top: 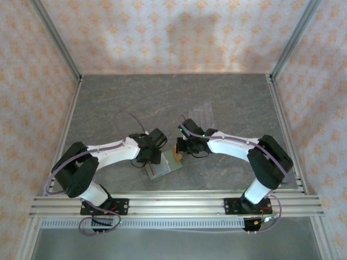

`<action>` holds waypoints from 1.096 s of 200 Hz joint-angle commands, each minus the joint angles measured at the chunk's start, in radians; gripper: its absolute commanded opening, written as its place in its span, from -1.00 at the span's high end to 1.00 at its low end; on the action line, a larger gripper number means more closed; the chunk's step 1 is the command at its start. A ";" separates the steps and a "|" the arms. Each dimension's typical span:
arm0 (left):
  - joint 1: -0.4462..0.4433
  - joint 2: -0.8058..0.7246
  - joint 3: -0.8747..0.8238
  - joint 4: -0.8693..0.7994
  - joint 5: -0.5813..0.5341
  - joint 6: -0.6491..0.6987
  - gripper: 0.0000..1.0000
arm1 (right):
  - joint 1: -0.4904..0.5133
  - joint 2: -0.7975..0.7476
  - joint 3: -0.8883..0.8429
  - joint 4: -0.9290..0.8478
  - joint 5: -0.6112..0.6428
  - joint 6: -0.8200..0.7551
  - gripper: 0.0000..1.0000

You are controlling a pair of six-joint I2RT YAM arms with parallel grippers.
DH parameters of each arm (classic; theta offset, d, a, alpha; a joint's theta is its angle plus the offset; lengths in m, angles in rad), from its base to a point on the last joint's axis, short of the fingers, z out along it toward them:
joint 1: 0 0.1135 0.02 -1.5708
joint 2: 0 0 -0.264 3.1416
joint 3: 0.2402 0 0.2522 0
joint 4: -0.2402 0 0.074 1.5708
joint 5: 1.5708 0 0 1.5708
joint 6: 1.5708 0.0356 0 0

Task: Put the credit cards into the card holder
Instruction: Flip the card slot at the card holder.

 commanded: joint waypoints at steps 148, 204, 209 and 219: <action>-0.020 0.182 0.248 -0.015 0.040 0.037 -0.48 | -0.004 -0.278 0.044 -0.192 0.261 -0.020 1.00; 0.008 0.072 0.232 0.001 0.073 0.000 -0.75 | -0.004 -0.284 0.020 -0.118 0.188 -0.019 1.00; 0.010 0.052 0.219 -0.006 0.063 -0.004 -0.75 | -0.004 -0.285 0.020 -0.111 0.183 -0.019 1.00; 0.012 0.010 0.196 -0.013 0.049 -0.007 -0.73 | -0.004 -0.283 0.016 -0.090 0.165 -0.020 1.00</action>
